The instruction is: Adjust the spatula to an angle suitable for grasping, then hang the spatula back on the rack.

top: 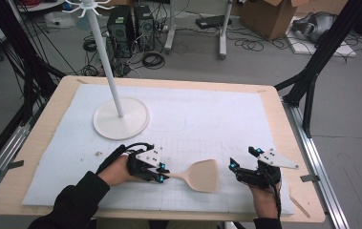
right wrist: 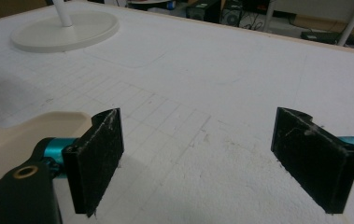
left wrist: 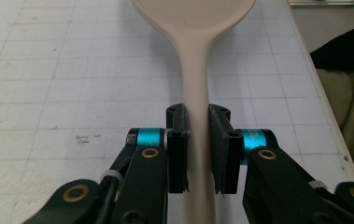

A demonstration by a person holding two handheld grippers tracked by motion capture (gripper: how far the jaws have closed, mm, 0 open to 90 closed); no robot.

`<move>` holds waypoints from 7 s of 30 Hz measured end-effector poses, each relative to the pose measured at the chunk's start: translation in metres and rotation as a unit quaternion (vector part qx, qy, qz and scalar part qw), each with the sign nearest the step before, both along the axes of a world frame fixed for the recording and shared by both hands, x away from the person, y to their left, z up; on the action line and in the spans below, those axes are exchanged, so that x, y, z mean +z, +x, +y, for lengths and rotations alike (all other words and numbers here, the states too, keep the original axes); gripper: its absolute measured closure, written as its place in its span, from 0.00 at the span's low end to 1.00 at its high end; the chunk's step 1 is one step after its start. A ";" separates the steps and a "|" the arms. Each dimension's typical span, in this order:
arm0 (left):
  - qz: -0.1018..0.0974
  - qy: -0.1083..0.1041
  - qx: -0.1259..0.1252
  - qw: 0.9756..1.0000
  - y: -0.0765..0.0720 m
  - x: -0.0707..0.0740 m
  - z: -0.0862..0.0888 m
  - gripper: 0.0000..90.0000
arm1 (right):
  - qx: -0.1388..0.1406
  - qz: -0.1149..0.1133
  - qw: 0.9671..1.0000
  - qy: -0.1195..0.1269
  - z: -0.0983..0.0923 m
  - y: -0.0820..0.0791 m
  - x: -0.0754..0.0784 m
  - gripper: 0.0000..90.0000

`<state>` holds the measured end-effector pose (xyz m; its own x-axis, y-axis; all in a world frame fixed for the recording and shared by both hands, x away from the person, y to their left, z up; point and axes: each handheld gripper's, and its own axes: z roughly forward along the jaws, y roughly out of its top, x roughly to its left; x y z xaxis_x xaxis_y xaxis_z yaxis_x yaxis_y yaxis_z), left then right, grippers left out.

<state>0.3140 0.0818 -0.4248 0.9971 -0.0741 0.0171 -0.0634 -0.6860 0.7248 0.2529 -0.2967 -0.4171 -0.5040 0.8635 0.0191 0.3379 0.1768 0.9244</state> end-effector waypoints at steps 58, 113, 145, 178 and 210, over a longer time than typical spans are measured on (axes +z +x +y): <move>-0.007 -0.292 0.447 0.845 -0.025 -0.001 0.190 0.23 | 0.014 -0.010 1.000 0.020 0.017 0.010 0.010 0.17; -0.014 -0.279 0.455 0.845 -0.033 -0.004 0.192 0.25 | 0.358 0.134 0.913 -0.145 0.183 0.041 0.002 0.44; 0.001 -0.276 0.454 0.847 -0.031 -0.007 0.191 0.27 | 0.427 0.160 0.854 -0.250 0.208 0.049 -0.008 0.85; 0.042 -0.303 0.386 0.870 -0.006 0.070 0.117 0.32 | 0.283 0.013 0.955 -0.088 0.165 0.046 0.054 0.87; 0.091 -0.338 0.352 0.868 0.012 0.098 0.080 0.70 | 0.242 -0.019 0.970 -0.032 0.187 0.039 0.055 0.87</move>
<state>0.3261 0.1616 -0.3272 0.7823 0.5194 -0.3437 0.3575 0.0774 0.9307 0.2917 -0.1093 -0.3625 -0.8495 0.5249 -0.0531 0.1675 0.3638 0.9163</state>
